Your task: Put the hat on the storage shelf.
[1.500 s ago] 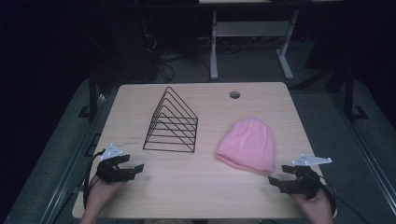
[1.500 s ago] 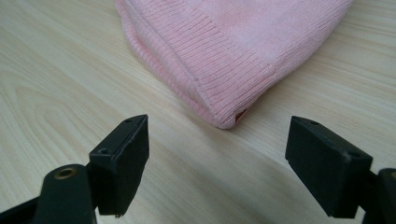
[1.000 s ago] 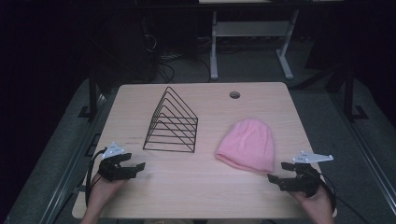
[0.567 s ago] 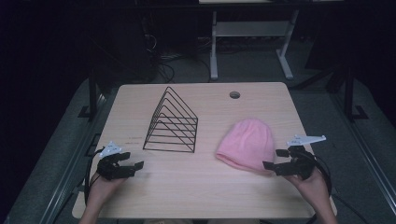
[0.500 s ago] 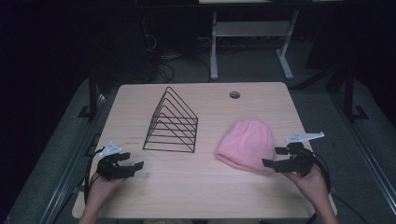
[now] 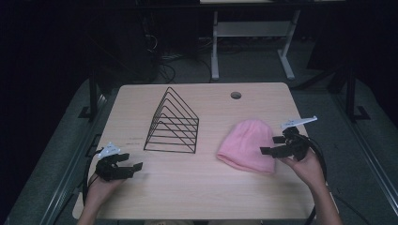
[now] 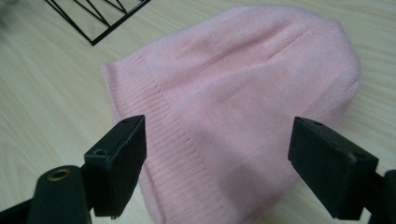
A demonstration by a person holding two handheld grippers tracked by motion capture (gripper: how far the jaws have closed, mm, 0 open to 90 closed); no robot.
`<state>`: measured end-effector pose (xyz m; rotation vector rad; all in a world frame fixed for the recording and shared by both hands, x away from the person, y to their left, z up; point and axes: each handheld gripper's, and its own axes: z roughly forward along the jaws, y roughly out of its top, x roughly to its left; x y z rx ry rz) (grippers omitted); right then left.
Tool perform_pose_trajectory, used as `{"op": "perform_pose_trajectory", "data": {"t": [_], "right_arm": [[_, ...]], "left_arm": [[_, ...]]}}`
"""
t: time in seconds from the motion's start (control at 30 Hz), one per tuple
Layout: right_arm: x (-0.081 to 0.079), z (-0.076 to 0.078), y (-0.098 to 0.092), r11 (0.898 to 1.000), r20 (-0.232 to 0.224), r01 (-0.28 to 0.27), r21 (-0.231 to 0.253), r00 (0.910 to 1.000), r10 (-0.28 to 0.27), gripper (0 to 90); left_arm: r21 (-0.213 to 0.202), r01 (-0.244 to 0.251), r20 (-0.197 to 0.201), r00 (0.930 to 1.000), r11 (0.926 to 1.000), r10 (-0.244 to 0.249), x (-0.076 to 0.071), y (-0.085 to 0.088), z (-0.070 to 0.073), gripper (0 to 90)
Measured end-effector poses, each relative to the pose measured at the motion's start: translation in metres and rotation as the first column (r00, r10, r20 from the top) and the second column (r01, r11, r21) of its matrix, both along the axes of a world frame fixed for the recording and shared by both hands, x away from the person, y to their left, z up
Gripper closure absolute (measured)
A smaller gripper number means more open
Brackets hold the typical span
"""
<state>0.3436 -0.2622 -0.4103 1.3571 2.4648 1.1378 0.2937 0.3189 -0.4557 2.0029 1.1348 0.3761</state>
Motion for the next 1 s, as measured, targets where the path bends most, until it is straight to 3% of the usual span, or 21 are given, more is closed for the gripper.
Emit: {"op": "perform_pose_trajectory", "data": {"t": [0.2, 0.33, 0.57, 1.0], "right_arm": [[0.016, 0.003, -0.001, 1.0, -0.018, 0.002, 0.012, 0.9998, -0.001, 19.4], [0.027, 0.011, -0.003, 1.0, -0.012, -0.003, -0.001, 0.9999, 0.003, 19.6], [0.046, 0.02, -0.002, 1.0, -0.027, 0.008, -0.012, 0.9996, -0.008, 19.8], [0.088, 0.014, 0.003, 0.999, -0.075, 0.035, -0.036, 0.9965, -0.038, 20.7]], "left_arm": [[0.012, -0.004, 0.008, 1.0, 0.9999, 0.004, -0.004, 0.004, 0.003, 23.8], [-0.007, -0.027, 0.014, 0.9995, 0.9996, 0.027, -0.004, 0.007, 0.003, 23.8], [0.006, -0.024, 0.014, 0.9996, 0.9997, 0.024, -0.006, 0.011, 0.004, 23.8], [0.0, -0.029, 0.012, 0.9995, 0.9996, 0.029, -0.006, 0.012, 0.002, 23.8]]}}
